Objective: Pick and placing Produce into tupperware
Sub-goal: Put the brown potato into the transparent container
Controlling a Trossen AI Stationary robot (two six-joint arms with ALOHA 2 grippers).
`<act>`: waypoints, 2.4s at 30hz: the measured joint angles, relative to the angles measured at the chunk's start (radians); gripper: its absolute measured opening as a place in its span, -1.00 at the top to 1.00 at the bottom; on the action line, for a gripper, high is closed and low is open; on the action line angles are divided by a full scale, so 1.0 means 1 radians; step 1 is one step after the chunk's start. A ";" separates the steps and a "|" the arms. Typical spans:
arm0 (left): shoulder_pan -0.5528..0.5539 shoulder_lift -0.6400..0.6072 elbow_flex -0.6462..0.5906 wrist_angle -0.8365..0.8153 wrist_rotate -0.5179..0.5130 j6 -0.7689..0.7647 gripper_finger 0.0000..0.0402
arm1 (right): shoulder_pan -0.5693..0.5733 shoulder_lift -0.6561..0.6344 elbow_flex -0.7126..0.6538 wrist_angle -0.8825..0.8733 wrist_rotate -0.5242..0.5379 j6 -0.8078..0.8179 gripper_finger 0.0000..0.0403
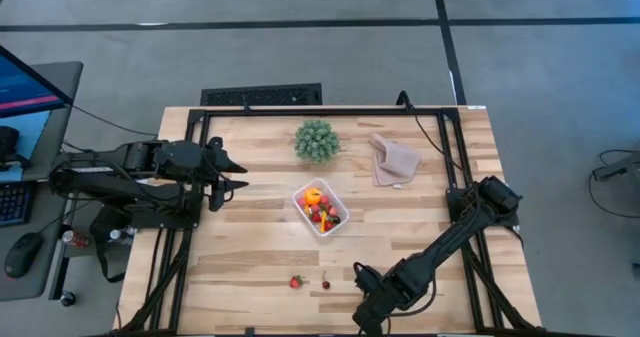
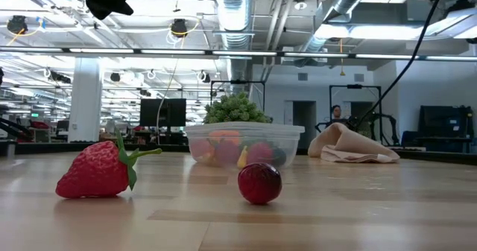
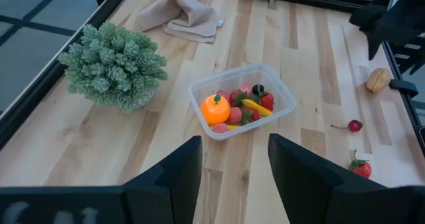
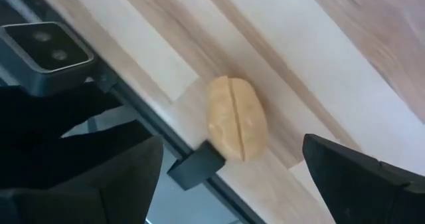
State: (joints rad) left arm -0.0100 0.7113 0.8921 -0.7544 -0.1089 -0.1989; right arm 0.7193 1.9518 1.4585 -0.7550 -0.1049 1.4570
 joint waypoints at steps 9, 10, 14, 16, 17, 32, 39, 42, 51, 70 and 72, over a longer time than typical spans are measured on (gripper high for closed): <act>0.000 0.000 0.000 0.000 -0.001 0.004 0.18 | 0.000 0.000 -0.066 0.065 -0.003 0.027 -0.73; 0.000 0.000 0.000 0.000 -0.001 0.006 0.18 | 0.000 0.000 -0.073 0.078 -0.003 0.027 -0.73; 0.000 0.000 0.000 0.000 -0.002 0.007 0.18 | 0.000 0.000 -0.107 0.150 -0.003 0.029 -0.71; 0.000 0.000 0.000 0.000 -0.002 0.008 0.18 | 0.000 0.000 -0.107 0.160 -0.003 0.029 -0.71; 0.000 0.000 0.000 0.000 -0.002 0.008 0.18 | 0.000 0.000 -0.107 0.157 -0.003 0.029 -0.71; 0.000 0.000 0.000 -0.025 -0.009 0.021 0.18 | -0.002 0.093 -0.105 0.253 -0.106 0.089 -0.64; 0.000 0.002 0.000 -0.019 -0.012 0.029 0.18 | -0.002 0.094 -0.104 0.231 -0.097 0.114 -0.64; 0.000 0.002 0.000 -0.017 -0.012 0.030 0.18 | -0.001 0.094 -0.103 0.228 -0.096 0.115 -0.63; 0.000 0.002 0.000 -0.018 -0.012 0.028 0.18 | -0.001 0.096 -0.104 0.210 -0.096 0.115 -0.39; 0.000 0.002 0.000 -0.018 -0.012 0.024 0.18 | -0.020 0.097 -0.107 0.199 -0.104 0.090 0.08; 0.000 0.002 0.000 -0.018 -0.012 0.023 0.18 | -0.020 0.092 -0.108 0.198 -0.098 0.088 0.09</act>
State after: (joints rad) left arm -0.0097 0.7136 0.8921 -0.7723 -0.1207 -0.1757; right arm 0.6990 2.0440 1.3507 -0.5567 -0.2028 1.5453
